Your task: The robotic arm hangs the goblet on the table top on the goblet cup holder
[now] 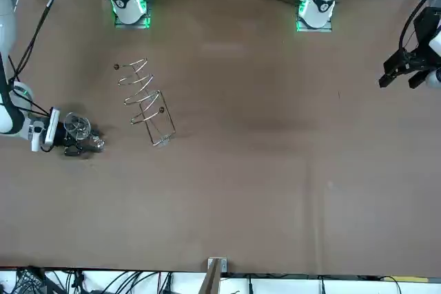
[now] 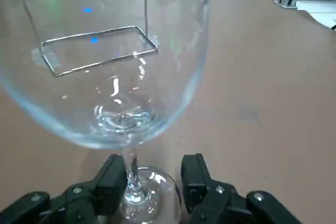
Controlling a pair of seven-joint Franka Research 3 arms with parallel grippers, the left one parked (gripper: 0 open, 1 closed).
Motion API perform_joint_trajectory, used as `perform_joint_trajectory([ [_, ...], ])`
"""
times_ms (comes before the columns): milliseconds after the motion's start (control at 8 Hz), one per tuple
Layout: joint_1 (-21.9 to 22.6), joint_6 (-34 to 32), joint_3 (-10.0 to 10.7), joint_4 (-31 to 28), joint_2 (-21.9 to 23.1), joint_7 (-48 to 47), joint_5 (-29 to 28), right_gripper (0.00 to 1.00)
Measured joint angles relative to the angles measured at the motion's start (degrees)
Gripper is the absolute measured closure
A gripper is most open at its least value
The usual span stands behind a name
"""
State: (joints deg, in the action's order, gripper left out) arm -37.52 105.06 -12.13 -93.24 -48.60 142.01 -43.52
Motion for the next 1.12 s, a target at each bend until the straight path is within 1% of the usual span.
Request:
perform_joint_trajectory([
  [375, -0.1, 0.1, 0.1, 0.0, 0.0, 0.0, -0.1, 0.62],
  [500, -0.2, 0.1, 0.1, 0.0, 0.0, 0.0, -0.1, 0.65],
  [625, -0.2, 0.0, 0.1, -0.1, 0.0, 0.0, -0.2, 0.8],
  [750, -0.3, 0.0, 0.1, -0.1, -0.1, 0.0, -0.3, 0.82],
  [875, -0.6, -0.3, 0.1, -0.2, -0.1, 0.0, -0.7, 0.88],
  [1125, -0.8, -0.3, 0.1, -0.3, -0.2, 0.0, -1.2, 0.89],
])
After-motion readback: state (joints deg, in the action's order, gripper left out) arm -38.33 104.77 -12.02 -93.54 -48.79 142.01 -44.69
